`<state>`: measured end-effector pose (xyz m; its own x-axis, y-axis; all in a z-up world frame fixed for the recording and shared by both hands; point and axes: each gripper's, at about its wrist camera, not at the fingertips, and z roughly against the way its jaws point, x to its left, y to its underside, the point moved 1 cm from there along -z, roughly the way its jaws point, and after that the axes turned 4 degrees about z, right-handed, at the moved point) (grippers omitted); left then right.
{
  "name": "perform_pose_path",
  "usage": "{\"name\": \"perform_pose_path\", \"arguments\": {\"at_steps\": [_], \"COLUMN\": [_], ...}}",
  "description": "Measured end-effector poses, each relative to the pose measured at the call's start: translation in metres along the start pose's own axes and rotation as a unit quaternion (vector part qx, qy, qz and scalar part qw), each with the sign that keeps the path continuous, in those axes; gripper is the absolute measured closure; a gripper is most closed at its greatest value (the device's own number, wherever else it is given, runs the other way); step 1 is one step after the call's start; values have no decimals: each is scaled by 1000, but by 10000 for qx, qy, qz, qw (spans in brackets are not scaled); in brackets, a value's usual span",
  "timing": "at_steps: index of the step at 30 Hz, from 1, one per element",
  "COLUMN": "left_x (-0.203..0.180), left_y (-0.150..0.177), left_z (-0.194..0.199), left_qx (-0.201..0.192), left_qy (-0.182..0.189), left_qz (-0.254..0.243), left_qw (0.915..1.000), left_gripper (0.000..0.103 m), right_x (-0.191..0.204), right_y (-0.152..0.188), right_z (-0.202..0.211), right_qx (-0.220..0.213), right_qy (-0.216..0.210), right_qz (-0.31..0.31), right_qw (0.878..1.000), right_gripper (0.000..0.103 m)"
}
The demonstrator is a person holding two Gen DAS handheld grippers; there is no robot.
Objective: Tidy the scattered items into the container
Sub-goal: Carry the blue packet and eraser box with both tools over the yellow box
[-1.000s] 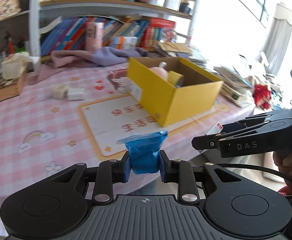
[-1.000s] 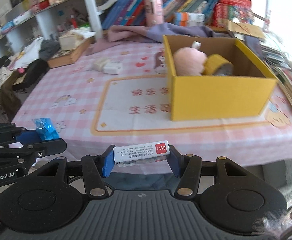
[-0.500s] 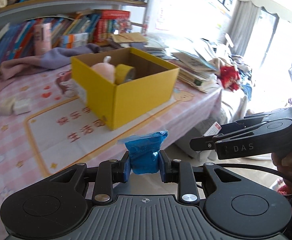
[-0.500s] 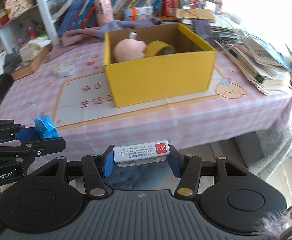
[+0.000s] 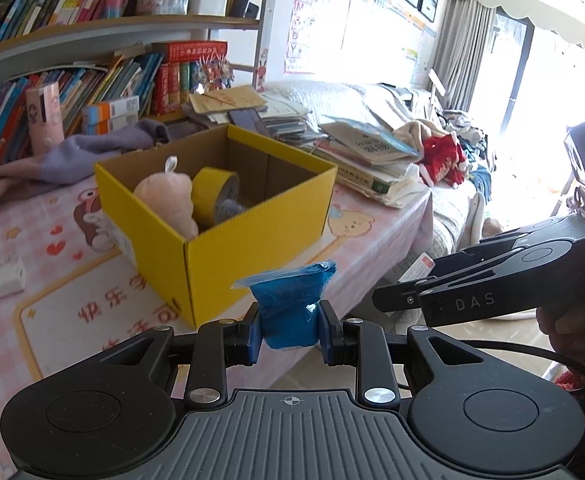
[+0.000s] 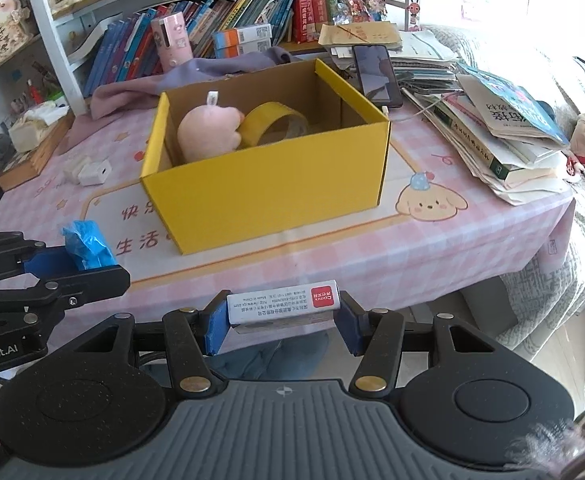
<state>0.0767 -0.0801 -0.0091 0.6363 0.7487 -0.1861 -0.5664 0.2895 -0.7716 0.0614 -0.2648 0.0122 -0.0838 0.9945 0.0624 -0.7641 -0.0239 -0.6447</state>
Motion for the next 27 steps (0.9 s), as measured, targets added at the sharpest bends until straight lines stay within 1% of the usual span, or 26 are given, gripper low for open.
{"name": "perform_pose_path", "arguments": {"at_steps": [4,7,13,17,21,23,27], "left_x": [3,7,10,14,18,22,28], "left_y": [-10,-20,-55,-73,-87,-93,-96], "left_z": [-13,-22,-37,-50,-60,-71,-103], "left_qx": [-22,-89,-519,-633,-713,-645,-86], "left_qy": [-59,-148,-366,-581,-813,-953,-1353], "left_qz": [45,51,-14,45,111,146,78], "left_qw": [10000,9998,9980,9963,9941,9932,9907], "left_gripper": [77,77,77,77,77,77,76], "right_x": [-8,-15,-33,-44,-50,-52,-52], "right_y": [-15,-32,-80,-114,-139,-148,-156], "right_z": [-11,-17,-23,-33,-49,-62,-99], "right_qx": [21,-69,-544,-789,-897,-888,-595], "right_qy": [-53,-72,-123,-267,-479,-602,-801], "right_qz": [64,140,352,555,827,961,1304], "right_qw": [10000,9999,9978,9950,9914,9896,9864], "right_gripper": [51,51,51,51,51,51,51]}}
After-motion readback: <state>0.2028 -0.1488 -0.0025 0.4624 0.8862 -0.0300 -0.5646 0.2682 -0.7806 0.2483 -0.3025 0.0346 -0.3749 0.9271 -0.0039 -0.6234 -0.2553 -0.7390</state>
